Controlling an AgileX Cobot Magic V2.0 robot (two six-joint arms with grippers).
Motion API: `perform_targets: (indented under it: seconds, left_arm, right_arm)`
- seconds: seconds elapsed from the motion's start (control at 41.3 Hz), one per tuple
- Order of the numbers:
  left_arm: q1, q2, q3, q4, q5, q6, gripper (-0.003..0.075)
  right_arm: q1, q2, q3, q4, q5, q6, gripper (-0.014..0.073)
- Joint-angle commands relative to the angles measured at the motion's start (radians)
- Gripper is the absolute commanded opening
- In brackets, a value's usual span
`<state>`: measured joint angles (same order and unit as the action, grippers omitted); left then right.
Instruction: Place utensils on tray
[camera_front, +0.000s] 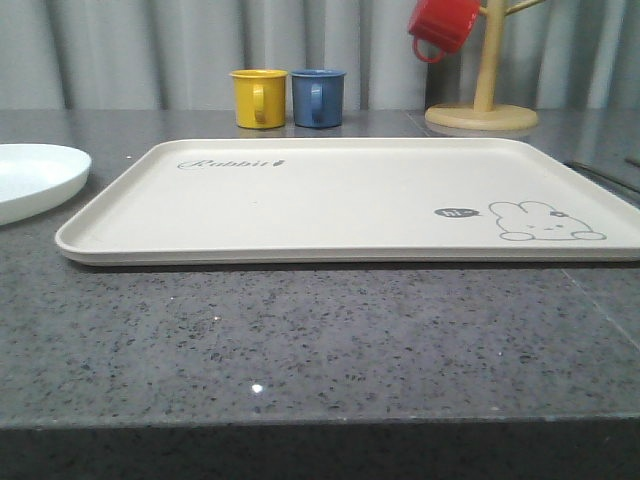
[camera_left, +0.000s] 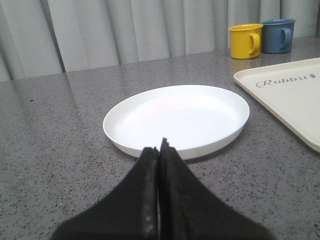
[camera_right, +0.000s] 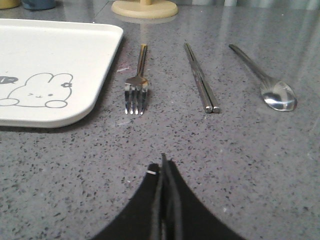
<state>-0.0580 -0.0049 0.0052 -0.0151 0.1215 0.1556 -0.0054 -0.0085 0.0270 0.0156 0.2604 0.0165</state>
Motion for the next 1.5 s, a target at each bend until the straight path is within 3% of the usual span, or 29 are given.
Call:
perform_targets:
  seconds: [0.0,0.606,0.799,1.066,1.211,1.478]
  left_arm:
    - [-0.008,-0.02,0.003,-0.009,-0.086,-0.005,-0.0019]
    - [-0.008,-0.02,0.003,-0.009,-0.121,-0.005,-0.0019]
    - [-0.008,-0.02,-0.004,-0.093,-0.288,-0.005,-0.0019]
    - [-0.008,0.039,-0.197,-0.111,-0.234,-0.005,-0.0018]
    - [-0.008,0.207,-0.338,-0.101,-0.099,-0.005,-0.0018]
    - [-0.008,0.497,-0.512,-0.049,-0.069,-0.005,-0.0019]
  right_arm:
    - [-0.007,-0.017,-0.004,-0.003,-0.087,-0.009,-0.0113]
    - [-0.007,-0.017,-0.004,-0.003,-0.106,-0.009,-0.0113]
    - [-0.007,-0.017,-0.059,-0.003,-0.159,-0.009,-0.0113]
    - [-0.007,0.027,-0.296,-0.016,-0.026,-0.009,-0.0113]
    - [-0.007,0.159,-0.422,-0.021,0.03,-0.009,-0.0113]
    - [-0.007,0.433,-0.586,-0.021,0.082,-0.009,-0.0113]
